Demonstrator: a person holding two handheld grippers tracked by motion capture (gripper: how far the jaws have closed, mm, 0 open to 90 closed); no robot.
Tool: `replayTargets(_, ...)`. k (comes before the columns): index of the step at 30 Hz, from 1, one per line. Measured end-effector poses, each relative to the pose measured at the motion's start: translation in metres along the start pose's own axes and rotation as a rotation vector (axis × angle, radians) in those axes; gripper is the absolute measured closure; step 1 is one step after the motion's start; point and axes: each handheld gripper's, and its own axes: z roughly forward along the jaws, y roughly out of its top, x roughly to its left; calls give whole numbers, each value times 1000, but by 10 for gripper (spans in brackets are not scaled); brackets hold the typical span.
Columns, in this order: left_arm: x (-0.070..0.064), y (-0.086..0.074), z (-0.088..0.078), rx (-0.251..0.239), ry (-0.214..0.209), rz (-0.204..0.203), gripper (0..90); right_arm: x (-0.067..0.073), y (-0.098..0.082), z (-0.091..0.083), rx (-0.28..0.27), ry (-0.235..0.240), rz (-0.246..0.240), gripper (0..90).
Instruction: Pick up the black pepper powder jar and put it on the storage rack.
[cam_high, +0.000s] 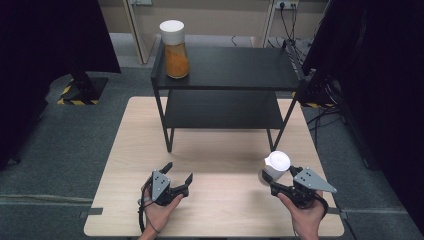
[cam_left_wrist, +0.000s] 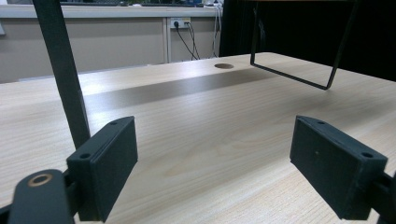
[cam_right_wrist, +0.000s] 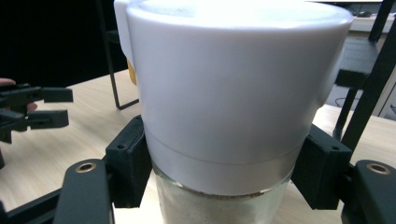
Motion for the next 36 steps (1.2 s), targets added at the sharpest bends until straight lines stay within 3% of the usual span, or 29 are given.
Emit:
replayTargets(25,-1,0,0,0,1,4,142,-7,29,4,-71,-26,4,309)
replayTargets(36,-1,0,0,0,1,5,142,-11,52,6,-94,-35,-14,309)
